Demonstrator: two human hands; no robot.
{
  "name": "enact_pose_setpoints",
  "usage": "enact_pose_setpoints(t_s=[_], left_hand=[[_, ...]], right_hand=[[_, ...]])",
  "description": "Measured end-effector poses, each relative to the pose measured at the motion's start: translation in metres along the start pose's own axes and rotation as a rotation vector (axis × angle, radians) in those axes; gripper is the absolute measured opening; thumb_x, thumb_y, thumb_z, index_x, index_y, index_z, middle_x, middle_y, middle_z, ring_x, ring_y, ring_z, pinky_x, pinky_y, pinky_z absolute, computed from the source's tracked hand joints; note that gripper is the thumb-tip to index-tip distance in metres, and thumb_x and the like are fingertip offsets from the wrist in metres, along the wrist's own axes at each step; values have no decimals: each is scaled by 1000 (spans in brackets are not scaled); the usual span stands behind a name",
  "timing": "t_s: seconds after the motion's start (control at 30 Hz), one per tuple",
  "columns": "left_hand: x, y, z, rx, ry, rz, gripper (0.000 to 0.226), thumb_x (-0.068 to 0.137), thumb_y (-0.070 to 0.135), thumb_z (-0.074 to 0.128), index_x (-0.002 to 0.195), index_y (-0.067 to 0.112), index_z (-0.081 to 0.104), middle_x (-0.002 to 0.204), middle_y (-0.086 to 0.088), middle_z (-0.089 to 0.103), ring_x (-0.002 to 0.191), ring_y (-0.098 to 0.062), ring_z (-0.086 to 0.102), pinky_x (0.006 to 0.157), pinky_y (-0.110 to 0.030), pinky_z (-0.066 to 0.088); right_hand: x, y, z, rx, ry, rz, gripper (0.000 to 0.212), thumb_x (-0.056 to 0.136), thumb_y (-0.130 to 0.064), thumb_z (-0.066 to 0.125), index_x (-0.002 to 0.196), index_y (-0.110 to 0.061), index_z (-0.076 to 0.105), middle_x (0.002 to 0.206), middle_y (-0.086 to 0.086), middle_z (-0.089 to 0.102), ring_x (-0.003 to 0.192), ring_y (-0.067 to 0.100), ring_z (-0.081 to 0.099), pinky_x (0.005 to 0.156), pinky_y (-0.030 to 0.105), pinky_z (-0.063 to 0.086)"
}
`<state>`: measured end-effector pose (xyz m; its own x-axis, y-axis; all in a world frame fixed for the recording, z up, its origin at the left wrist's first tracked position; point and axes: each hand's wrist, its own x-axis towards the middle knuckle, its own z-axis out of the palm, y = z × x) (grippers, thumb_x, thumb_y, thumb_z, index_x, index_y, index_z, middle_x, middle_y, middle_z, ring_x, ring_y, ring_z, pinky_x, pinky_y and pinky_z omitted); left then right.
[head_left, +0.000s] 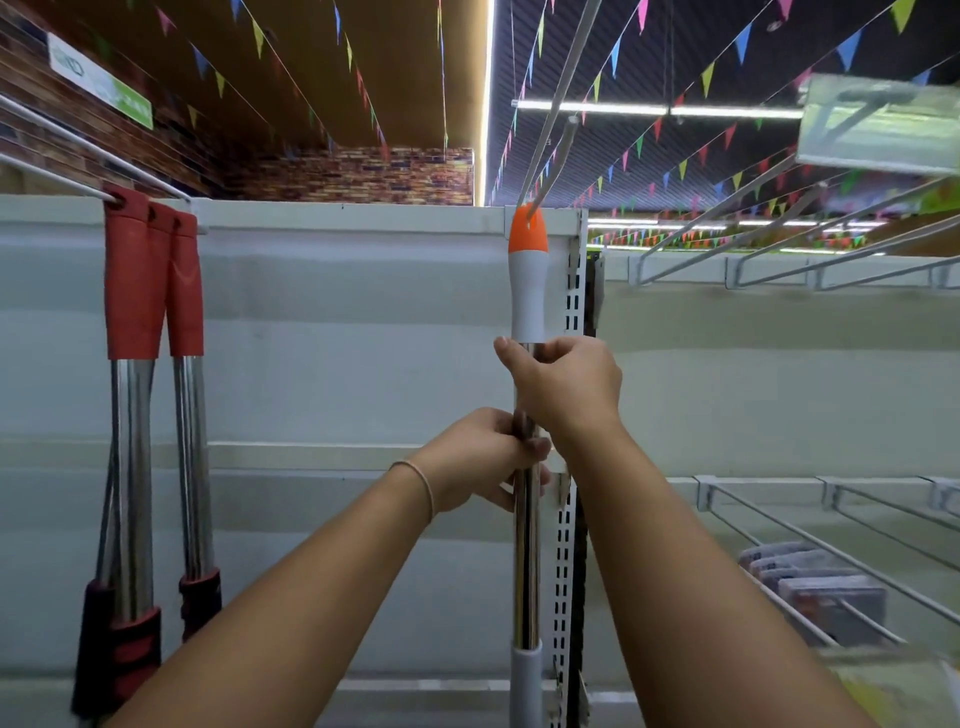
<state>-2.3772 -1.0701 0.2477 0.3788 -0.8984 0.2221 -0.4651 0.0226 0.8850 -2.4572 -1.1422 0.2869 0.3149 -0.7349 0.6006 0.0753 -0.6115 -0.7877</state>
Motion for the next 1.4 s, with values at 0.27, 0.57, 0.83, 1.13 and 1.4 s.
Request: enact_pose_setpoints(t_s=[0.27, 0.57, 0.83, 1.13, 1.4], left_hand=[[19, -4, -5, -26, 21, -42, 14, 97, 15, 55, 97, 4, 62, 80, -10, 69, 77, -25, 68, 81, -52, 59], [22, -6, -4, -41, 82, -76, 15, 98, 22, 58, 97, 8, 62, 87, -9, 69, 78, -19, 69, 74, -41, 61], [-14, -22, 2, 150, 176, -48, 24, 94, 19, 57, 114, 7, 61, 99, -14, 68, 92, -31, 66, 87, -46, 56], [-106, -30, -63, 659, 290, 45, 37, 99, 21, 51, 136, 14, 53, 127, -5, 63, 115, -21, 59, 97, -27, 46], [-247, -55, -169, 867, 362, -98, 46, 97, 25, 55, 141, 16, 47, 138, -9, 57, 124, -24, 55, 103, -33, 44]], right_hand=[[15, 6, 11, 8, -17, 46, 35, 81, -48, 73, 72, -14, 70, 65, 1, 68, 65, 15, 65, 52, 23, 43], [22, 9, 18, -29, -27, 70, 45, 84, -45, 71, 55, -16, 54, 55, -2, 55, 53, 13, 52, 50, 25, 41], [7, 8, 31, -341, -36, 33, 22, 97, -29, 51, 95, -11, 62, 88, 7, 63, 92, 32, 63, 66, 31, 37], [-96, -4, 46, -620, -153, -56, 75, 89, -20, 55, 153, -23, 17, 161, 14, 11, 144, 35, 17, 118, 46, 20], [-197, -63, 127, -424, -375, -130, 57, 92, -21, 50, 147, -19, 38, 150, 12, 35, 138, 33, 30, 117, 43, 27]])
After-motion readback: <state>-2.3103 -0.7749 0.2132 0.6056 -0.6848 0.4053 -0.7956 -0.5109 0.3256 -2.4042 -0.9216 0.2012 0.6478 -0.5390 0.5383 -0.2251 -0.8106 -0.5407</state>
